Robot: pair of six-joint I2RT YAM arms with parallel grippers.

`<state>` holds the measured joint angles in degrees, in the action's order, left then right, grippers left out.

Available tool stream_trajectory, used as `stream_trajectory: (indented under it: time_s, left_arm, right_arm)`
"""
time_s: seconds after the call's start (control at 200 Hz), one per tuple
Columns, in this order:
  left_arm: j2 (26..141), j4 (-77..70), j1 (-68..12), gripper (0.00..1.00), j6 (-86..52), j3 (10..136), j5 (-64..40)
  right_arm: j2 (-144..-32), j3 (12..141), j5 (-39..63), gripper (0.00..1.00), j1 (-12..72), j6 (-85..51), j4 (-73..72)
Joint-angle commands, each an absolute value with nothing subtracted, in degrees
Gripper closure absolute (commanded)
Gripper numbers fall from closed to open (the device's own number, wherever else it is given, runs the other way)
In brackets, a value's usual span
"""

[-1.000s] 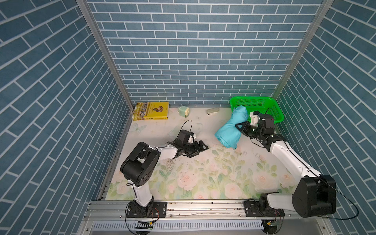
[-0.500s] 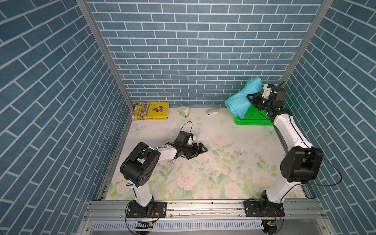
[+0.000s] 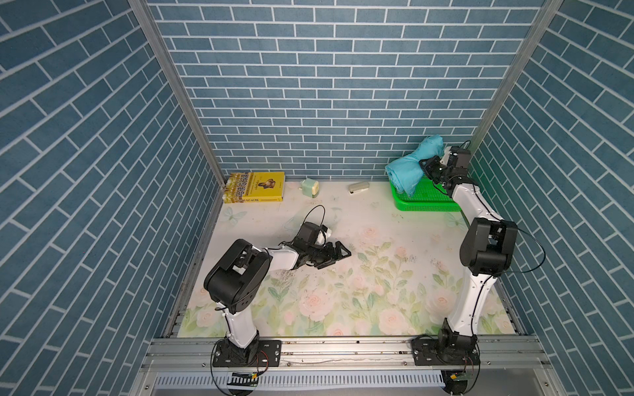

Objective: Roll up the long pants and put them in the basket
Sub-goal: Place the long pant in the bin.

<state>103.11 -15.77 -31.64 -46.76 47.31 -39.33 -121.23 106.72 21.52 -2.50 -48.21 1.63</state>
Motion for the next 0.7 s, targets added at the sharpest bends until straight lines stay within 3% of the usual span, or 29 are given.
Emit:
stream_trajectory:
  time_s: [0.0, 0.37, 0.695]
  left_arm:
    - [106.71, -13.21, -32.1, 0.05, -45.9, 45.7, -38.67]
    - [111.68, -15.3, -33.91, 0.06, -46.6, 46.91, -39.54]
    - [113.03, -14.65, -34.64, 0.06, -46.73, 48.47, -39.06]
  right_arm:
    - [-122.77, 111.71, 19.16, 1.0, -2.1, -49.13, -4.92]
    - [-134.91, 120.32, 19.62, 1.0, -2.88, -50.08, -4.32]
    - [-126.12, 99.03, 15.42, 1.0, -6.5, -47.37, 3.2]
